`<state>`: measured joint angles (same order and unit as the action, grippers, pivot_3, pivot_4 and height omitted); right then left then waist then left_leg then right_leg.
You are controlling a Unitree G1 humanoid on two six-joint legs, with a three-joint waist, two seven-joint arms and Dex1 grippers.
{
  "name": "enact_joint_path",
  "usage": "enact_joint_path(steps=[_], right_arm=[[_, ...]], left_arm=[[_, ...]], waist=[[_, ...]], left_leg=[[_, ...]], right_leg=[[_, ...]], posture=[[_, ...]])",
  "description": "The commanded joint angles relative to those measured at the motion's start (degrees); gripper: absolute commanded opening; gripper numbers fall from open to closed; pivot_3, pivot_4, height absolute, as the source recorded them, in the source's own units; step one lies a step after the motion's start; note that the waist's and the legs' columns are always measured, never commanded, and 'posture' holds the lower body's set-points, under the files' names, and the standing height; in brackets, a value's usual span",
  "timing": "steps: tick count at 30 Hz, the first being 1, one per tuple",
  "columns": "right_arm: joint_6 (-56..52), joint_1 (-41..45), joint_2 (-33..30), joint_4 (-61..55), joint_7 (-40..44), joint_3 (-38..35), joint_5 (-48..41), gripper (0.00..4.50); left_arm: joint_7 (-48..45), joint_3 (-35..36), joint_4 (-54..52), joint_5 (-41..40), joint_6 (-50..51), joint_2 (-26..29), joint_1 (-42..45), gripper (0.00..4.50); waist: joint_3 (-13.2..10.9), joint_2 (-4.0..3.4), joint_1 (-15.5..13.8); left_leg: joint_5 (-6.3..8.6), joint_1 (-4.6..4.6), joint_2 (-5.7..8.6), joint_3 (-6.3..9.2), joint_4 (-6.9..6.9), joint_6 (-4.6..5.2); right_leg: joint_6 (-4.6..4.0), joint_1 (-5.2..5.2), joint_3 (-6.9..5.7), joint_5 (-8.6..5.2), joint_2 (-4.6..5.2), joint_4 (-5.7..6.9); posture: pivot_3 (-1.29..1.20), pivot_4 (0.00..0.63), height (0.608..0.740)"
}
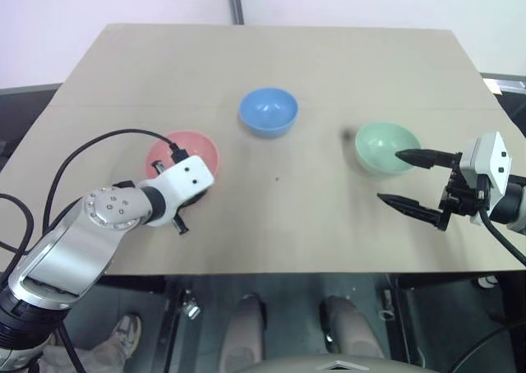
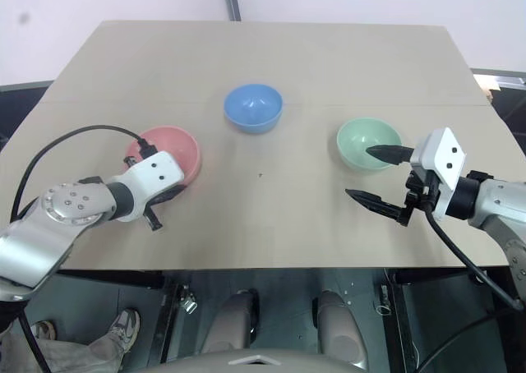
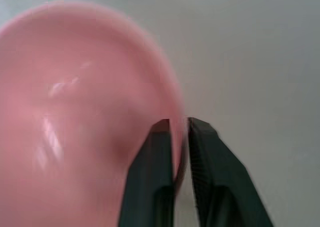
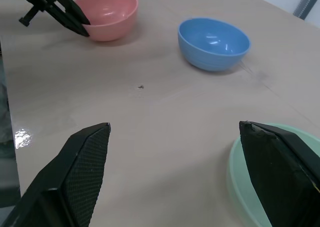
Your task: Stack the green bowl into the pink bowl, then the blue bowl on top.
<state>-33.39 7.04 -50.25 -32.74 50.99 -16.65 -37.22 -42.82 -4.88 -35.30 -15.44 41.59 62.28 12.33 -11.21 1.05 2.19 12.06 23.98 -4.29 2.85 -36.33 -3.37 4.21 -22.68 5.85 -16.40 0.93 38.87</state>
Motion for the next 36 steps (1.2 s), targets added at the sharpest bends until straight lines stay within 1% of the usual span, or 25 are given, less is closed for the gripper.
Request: enact_joint_path(steps=[1, 3, 9, 14, 17, 20, 22, 23, 24, 25, 26, 27, 28, 36], right_arm=[[0.7, 0.7, 0.2, -1.4, -0.7, -0.8, -0.8, 4.50], [0.8, 0.7, 0.3, -1.5, -0.9, -0.7, -0.7, 4.50], [1.1, -0.5, 0.8, -2.6, -1.9, -1.5, -0.6, 4.50], [1.0, -3.7, 0.8, -4.8, -2.8, -3.6, -0.8, 4.50], [0.6, -4.9, 0.5, -5.8, -3.3, -5.1, -1.6, 4.50], [0.5, -6.0, 0.4, -6.2, -3.4, -6.3, -1.9, 4.50], [0.8, -6.5, 0.6, -6.3, -3.5, -6.1, -1.6, 4.50], [0.8, -6.5, 0.8, -6.2, -3.7, -5.9, -1.6, 4.50], [1.0, -6.2, 0.9, -5.9, -3.7, -5.5, -1.4, 4.50], [1.2, -5.8, 0.9, -5.6, -3.7, -5.0, -1.3, 4.50], [1.4, -5.6, 1.0, -5.3, -3.6, -4.8, -1.2, 4.50], [1.6, -5.2, 1.0, -4.9, -3.5, -4.5, -1.1, 4.50], [1.7, -5.0, 0.9, -4.6, -3.3, -4.3, -1.0, 4.50], [2.4, -3.3, 0.5, -2.4, -1.8, -2.7, -1.0, 4.50]], left_arm=[[-7.6, 0.4, -2.3, -2.3, -7.2, 0.5, 1.7, 0.81], [-10.0, -0.6, -0.4, -1.1, -11.3, 0.0, 3.8, 0.81], [-14.7, -6.9, 6.4, 4.0, -16.6, -2.7, 12.6, 0.81], [-15.7, -12.5, 14.1, 11.0, -22.4, -7.5, 18.2, 0.81], [-16.2, -10.6, 14.2, 9.8, -21.6, -9.1, 18.9, 0.81], [-16.9, -8.1, 13.8, 8.2, -20.2, -8.8, 18.3, 0.81], [-16.8, -6.7, 12.9, 7.7, -18.8, -8.5, 17.8, 1.33], [-16.8, -5.9, 11.9, 6.9, -17.2, -8.5, 17.7, 1.50], [-16.8, -5.2, 10.4, 6.0, -15.1, -8.4, 17.6, 2.01], [-16.7, -4.6, 8.9, 5.3, -13.0, -8.4, 17.5, 2.40], [-16.6, -4.2, 7.9, 4.8, -11.5, -8.4, 17.5, 2.89], [-16.5, -3.8, 6.6, 4.3, -9.3, -8.1, 17.3, 3.46], [-16.6, -3.4, 5.4, 4.1, -7.8, -7.4, 16.8, 3.79], [-15.3, -2.0, -3.1, 5.8, -0.4, -0.4, 11.1, 3.79]], waist=[[0.0, 0.00, 0.0], [0.0, 0.00, 0.0], [0.0, 0.00, 0.0], [0.0, 0.00, 0.0], [0.0, 0.00, 0.2], [0.0, 0.00, 0.1], [0.0, 0.00, 0.1], [0.0, 0.00, 0.1], [0.0, 0.00, 0.1], [0.0, 0.00, 0.1], [0.0, 0.00, 0.1], [0.0, 0.00, 0.1], [0.0, 0.00, 0.1], [0.0, 0.00, 0.1]], left_leg=[[0.00, 0.00, 0.00, -0.01, 0.00, 0.00], [0.00, -0.01, 0.00, 0.00, 0.00, 0.00], [0.00, -0.04, 0.01, 0.00, -0.11, 0.01], [0.00, 0.00, 0.02, 0.01, -0.10, 0.01], [0.00, 0.03, 0.02, 0.01, -0.09, 0.02], [0.00, 0.02, 0.01, 0.02, -0.10, 0.02], [0.00, 0.00, 0.01, 0.03, -0.10, 0.02], [0.00, -0.01, 0.01, 0.03, -0.11, 0.02], [0.00, 0.00, 0.01, 0.03, -0.13, 0.02], [0.00, 0.00, 0.01, 0.03, -0.15, 0.02], [0.00, 0.00, 0.01, 0.03, -0.15, 0.02], [0.00, 0.00, 0.01, 0.03, -0.15, 0.02], [0.00, 0.00, 0.01, 0.03, -0.15, 0.02], [0.00, -0.02, 0.00, 0.03, -0.13, 0.02]], right_leg=[[0.00, 0.00, 0.00, 0.00, 0.01, -0.01], [-0.01, 0.00, 0.00, 0.00, 0.00, 0.02], [0.02, 0.06, 0.00, 0.00, -0.02, 0.06], [0.02, 0.05, 0.01, 0.01, -0.02, 0.05], [0.02, 0.03, 0.00, 0.01, -0.02, 0.03], [0.02, 0.03, 0.00, 0.01, -0.03, 0.07], [0.02, 0.04, 0.00, 0.01, -0.03, 0.10], [0.03, 0.05, 0.00, 0.01, -0.02, 0.10], [0.03, 0.05, 0.00, 0.01, -0.02, 0.10], [0.03, 0.06, 0.00, 0.01, -0.02, 0.11], [0.04, 0.06, 0.00, 0.01, -0.02, 0.11], [0.04, 0.07, 0.00, 0.01, -0.02, 0.11], [0.04, 0.06, 0.00, 0.01, -0.02, 0.11], [0.03, 0.06, 0.00, 0.01, -0.02, 0.12]], posture=[[0.00, 0.150, 0.740], [0.00, 0.150, 0.740], [0.00, 0.150, 0.740], [0.00, 0.150, 0.740], [0.00, 0.150, 0.740], [0.00, 0.150, 0.740], [0.00, 0.150, 0.740], [0.00, 0.150, 0.740], [0.00, 0.150, 0.740], [0.00, 0.150, 0.740], [0.00, 0.150, 0.740], [0.00, 0.150, 0.740], [0.00, 0.150, 0.740], [0.00, 0.150, 0.740]])
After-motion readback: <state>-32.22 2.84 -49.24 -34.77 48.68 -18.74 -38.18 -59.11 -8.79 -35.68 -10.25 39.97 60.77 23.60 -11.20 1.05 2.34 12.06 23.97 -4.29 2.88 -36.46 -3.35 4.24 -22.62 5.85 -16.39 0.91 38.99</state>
